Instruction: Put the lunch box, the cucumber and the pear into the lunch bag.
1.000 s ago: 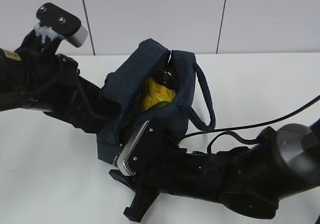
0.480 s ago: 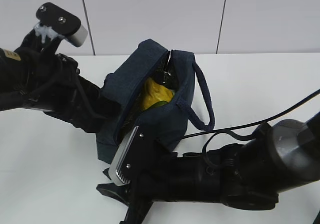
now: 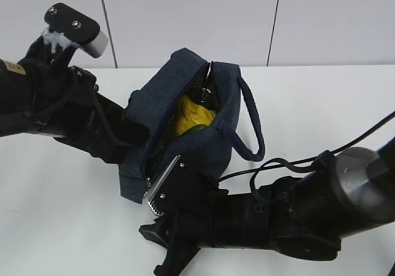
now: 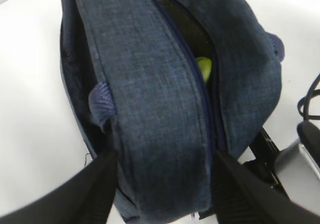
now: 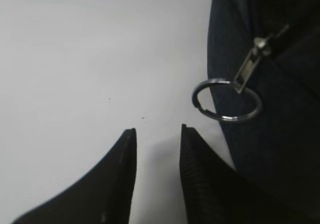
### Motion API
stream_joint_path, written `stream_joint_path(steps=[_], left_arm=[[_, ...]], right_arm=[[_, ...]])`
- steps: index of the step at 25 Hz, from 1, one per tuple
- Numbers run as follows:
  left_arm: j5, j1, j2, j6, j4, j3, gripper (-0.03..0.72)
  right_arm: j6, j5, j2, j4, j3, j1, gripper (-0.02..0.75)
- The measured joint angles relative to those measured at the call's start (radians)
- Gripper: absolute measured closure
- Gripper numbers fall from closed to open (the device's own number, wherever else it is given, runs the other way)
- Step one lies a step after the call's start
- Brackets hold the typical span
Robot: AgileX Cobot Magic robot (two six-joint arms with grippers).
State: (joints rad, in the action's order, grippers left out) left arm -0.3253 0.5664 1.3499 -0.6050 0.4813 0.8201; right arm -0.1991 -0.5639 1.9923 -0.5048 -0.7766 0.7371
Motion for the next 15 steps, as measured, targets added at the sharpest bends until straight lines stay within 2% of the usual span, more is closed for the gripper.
stream_joint_path(steps=[8,15], left_arm=[[0.0,0.0,0.0,0.0,0.0,0.0,0.323],[0.0,0.0,0.0,0.0,0.0,0.0,0.323]], right_arm=[[0.018,0.002,0.0,0.09,0.0,0.0,0.492],[0.136,0.002,0.0,0.194,0.0,0.0,0.492]])
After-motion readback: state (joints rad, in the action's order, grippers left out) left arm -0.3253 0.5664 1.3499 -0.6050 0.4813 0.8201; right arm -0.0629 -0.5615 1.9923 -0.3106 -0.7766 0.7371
